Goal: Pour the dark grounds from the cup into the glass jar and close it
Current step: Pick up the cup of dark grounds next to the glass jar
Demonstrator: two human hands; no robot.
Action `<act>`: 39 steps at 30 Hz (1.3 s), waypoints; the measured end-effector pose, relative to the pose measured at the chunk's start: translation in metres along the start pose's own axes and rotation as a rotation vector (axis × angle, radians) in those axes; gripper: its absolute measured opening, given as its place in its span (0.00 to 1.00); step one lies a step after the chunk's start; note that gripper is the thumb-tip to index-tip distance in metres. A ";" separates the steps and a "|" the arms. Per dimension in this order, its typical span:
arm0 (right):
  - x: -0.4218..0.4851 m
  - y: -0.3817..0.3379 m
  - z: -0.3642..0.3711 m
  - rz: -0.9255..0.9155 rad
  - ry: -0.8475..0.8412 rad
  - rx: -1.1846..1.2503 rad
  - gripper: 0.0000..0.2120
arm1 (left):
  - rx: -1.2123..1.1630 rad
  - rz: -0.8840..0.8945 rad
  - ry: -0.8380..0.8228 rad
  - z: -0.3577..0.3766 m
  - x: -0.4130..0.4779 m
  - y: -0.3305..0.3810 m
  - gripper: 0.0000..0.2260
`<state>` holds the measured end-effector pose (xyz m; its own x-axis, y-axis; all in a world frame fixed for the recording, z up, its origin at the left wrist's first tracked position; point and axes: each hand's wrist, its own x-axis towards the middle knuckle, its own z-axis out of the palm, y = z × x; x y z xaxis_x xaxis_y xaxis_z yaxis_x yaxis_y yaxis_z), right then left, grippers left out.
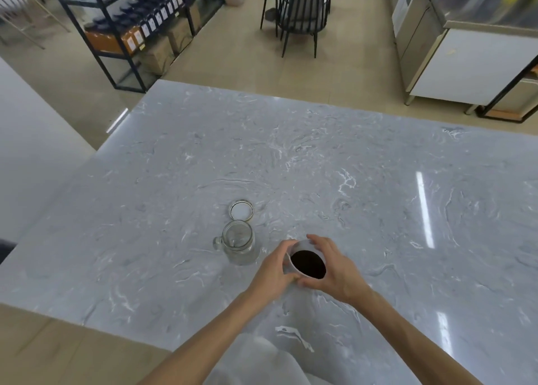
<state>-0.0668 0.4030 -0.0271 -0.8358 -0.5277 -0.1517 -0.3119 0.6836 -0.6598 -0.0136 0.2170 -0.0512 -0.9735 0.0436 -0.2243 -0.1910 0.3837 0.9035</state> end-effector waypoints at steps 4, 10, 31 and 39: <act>-0.002 0.001 0.005 0.025 0.077 0.038 0.43 | -0.020 0.017 -0.032 -0.006 -0.005 0.004 0.31; 0.000 0.002 0.011 0.042 0.096 0.070 0.39 | 0.185 0.175 0.253 -0.037 -0.044 0.001 0.28; 0.002 -0.003 0.005 0.077 -0.076 0.038 0.42 | 0.022 -0.094 -0.073 -0.140 0.009 -0.065 0.41; -0.001 -0.032 0.008 0.229 -0.010 -0.073 0.40 | 0.028 -0.063 -0.069 -0.143 0.010 -0.076 0.44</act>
<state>-0.0519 0.3779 -0.0117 -0.8841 -0.3597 -0.2984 -0.1474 0.8205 -0.5524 -0.0269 0.0565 -0.0700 -0.9486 0.0817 -0.3058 -0.2470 0.4130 0.8766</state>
